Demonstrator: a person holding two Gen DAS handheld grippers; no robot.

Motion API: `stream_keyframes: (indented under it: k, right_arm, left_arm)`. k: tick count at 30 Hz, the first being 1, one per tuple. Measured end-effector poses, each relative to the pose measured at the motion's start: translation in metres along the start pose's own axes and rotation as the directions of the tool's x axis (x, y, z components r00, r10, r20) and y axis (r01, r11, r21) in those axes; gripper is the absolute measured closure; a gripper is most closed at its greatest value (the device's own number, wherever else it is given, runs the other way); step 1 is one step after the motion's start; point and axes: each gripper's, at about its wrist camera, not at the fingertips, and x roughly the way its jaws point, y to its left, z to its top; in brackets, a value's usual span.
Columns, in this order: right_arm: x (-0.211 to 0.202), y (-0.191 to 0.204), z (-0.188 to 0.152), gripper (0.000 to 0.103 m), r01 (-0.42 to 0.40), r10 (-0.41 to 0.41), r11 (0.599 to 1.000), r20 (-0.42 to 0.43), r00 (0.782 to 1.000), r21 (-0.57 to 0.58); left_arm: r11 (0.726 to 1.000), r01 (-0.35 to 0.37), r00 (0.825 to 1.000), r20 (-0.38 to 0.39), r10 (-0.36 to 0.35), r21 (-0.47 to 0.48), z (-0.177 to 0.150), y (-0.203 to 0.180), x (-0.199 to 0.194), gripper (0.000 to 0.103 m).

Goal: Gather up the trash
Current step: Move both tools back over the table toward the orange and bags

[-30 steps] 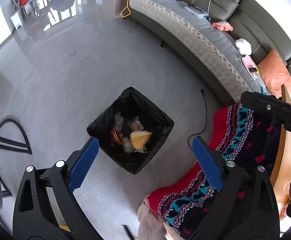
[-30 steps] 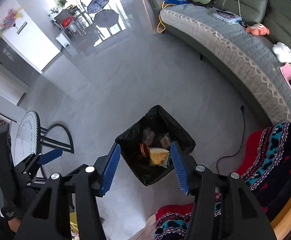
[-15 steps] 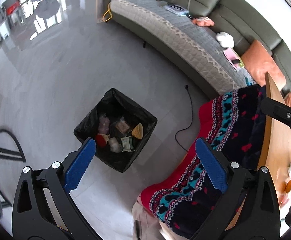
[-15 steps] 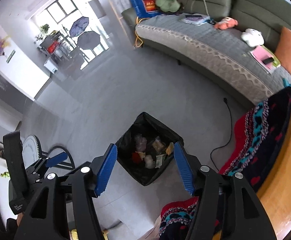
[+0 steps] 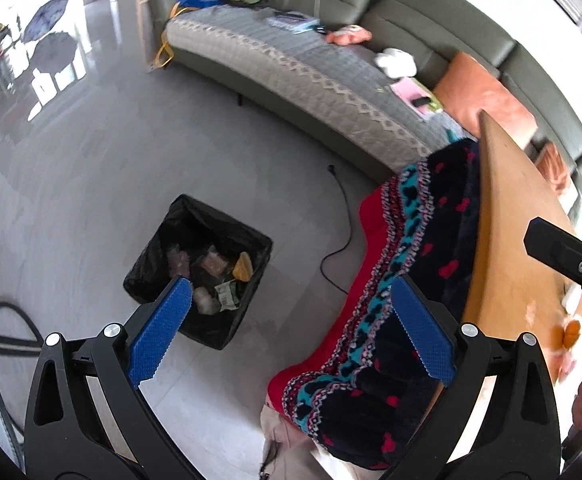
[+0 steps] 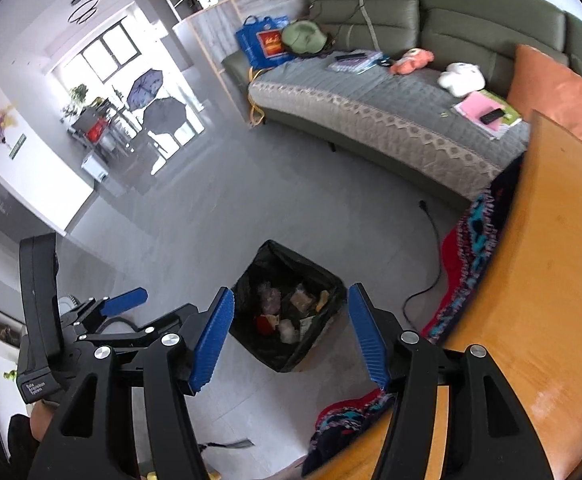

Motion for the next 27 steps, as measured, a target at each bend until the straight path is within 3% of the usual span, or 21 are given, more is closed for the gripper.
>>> stream_keyframes:
  k: [3, 5, 8, 16, 27]
  right_arm:
    - [-0.021, -0.020, -0.014, 0.041, 0.016, -0.016, 0.999, 0.011, 1.000, 0.030]
    - [-0.036, -0.037, -0.025, 0.031, 0.016, -0.018, 0.998, 0.032, 0.999, 0.056]
    - [-0.056, -0.063, -0.037, 0.031, 0.009, -0.014, 0.995, 0.046, 0.999, 0.103]
    - [-0.107, -0.135, -0.075, 0.031, 0.039, -0.060, 0.973, 0.087, 0.994, 0.229]
    - [-0.185, -0.229, -0.148, 0.032, 0.146, -0.209, 0.910, 0.123, 0.970, 0.388]
  left_arm:
    - [0.999, 0.007, 1.000, 0.006, -0.007, 0.049, -0.005, -0.031, -0.003, 0.006]
    - [0.995, 0.014, 1.000, 0.001, -0.014, 0.098, -0.011, -0.058, -0.004, 0.006]
    - [0.986, 0.011, 1.000, 0.000, -0.011, 0.167, -0.020, -0.094, -0.004, 0.006]
    - [0.952, 0.116, 0.993, -0.033, -0.111, 0.285, -0.042, -0.189, -0.003, 0.006]
    - [0.890, 0.209, 0.977, -0.114, -0.178, 0.404, -0.082, -0.297, 0.006, 0.006]
